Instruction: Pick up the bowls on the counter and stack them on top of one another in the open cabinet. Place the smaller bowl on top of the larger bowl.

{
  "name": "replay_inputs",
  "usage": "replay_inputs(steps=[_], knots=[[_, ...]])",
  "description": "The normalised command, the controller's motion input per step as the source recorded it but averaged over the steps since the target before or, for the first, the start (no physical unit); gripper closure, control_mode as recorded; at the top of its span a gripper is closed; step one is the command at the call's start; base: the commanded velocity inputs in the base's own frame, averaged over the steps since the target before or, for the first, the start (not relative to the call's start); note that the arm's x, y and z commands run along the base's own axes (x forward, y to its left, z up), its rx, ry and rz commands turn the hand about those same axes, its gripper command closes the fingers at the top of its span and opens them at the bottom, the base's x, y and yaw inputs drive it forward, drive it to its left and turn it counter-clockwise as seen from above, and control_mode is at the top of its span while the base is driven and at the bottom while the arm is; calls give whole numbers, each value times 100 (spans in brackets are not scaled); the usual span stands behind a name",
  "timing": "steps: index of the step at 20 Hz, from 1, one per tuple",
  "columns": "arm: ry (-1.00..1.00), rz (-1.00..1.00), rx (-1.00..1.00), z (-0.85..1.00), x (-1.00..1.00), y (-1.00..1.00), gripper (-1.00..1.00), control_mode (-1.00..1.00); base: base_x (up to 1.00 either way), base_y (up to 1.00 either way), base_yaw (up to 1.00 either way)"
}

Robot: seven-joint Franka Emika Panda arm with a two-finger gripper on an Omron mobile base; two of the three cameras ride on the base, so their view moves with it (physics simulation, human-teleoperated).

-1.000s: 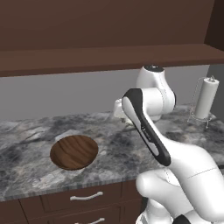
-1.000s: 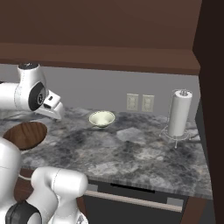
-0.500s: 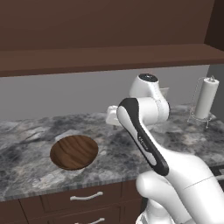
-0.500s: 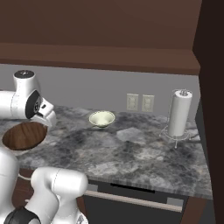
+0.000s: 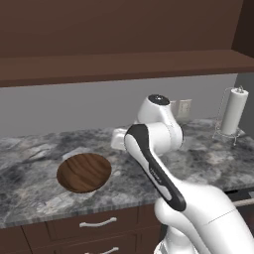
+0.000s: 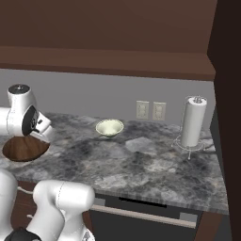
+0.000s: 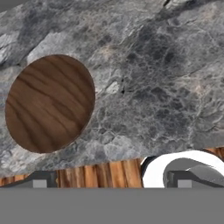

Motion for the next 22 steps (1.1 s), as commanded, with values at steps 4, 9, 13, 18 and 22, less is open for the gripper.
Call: replay_inputs(steps=[4, 9, 13, 18, 22], knots=[[-2, 0, 0, -15, -1, 14, -100, -100, 0, 0, 0], [-1, 0, 1, -20, 0, 15, -100, -100, 0, 0, 0], [-4, 0, 0, -19, 3, 16, -100, -100, 0, 0, 0], [0, 1, 0, -23, 12, 11, -100, -100, 0, 0, 0], [0, 3, 0, -22, 17, 6, -100, -100, 0, 0, 0]])
